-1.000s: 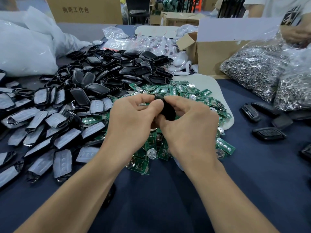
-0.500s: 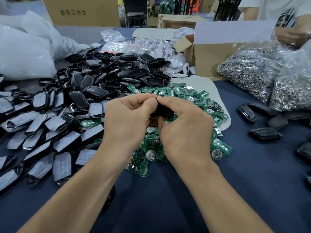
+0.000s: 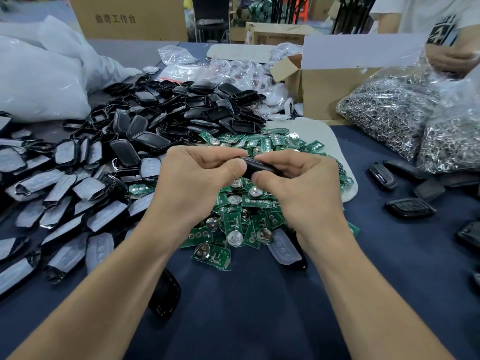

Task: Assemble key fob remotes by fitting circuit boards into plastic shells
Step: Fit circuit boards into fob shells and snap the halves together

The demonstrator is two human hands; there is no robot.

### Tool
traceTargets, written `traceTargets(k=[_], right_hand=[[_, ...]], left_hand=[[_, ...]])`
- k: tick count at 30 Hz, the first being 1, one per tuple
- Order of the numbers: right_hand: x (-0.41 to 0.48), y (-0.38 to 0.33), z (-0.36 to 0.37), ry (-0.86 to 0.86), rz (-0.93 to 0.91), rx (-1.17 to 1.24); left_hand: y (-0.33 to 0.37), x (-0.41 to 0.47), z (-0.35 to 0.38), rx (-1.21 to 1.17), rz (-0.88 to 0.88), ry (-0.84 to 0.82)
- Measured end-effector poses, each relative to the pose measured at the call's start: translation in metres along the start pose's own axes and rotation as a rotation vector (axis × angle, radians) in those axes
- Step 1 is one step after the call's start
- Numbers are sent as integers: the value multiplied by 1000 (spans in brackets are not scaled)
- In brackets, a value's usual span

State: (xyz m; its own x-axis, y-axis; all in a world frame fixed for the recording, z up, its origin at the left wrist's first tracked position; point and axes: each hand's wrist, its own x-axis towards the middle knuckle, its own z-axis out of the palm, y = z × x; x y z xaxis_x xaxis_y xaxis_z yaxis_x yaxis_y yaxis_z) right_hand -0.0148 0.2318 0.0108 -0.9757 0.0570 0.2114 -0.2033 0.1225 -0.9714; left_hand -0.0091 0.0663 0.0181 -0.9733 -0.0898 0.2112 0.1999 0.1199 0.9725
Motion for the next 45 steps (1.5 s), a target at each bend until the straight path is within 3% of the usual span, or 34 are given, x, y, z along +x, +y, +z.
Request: traceTargets(k=[9,21,32,39,41,45], right_hand=[[-1,-2,0,-94,-11,56],[0,-5,-2,-65,-23,116],[-3,-4,0,15,-84,23],[1,-2,6,-33,270,482],[1,-2,3,-78,284,423],[1,-1,0,-44,39,-45]], left_hand=[[-4,0,1,-12,57,-3],[-2,2,3,-112,28,25],[-4,-1,5,7,91,-4],[-3,-4,10,-100,40,-7],[-3,-5,10,-80,36,44],[-1,-5,6,109,87,87]])
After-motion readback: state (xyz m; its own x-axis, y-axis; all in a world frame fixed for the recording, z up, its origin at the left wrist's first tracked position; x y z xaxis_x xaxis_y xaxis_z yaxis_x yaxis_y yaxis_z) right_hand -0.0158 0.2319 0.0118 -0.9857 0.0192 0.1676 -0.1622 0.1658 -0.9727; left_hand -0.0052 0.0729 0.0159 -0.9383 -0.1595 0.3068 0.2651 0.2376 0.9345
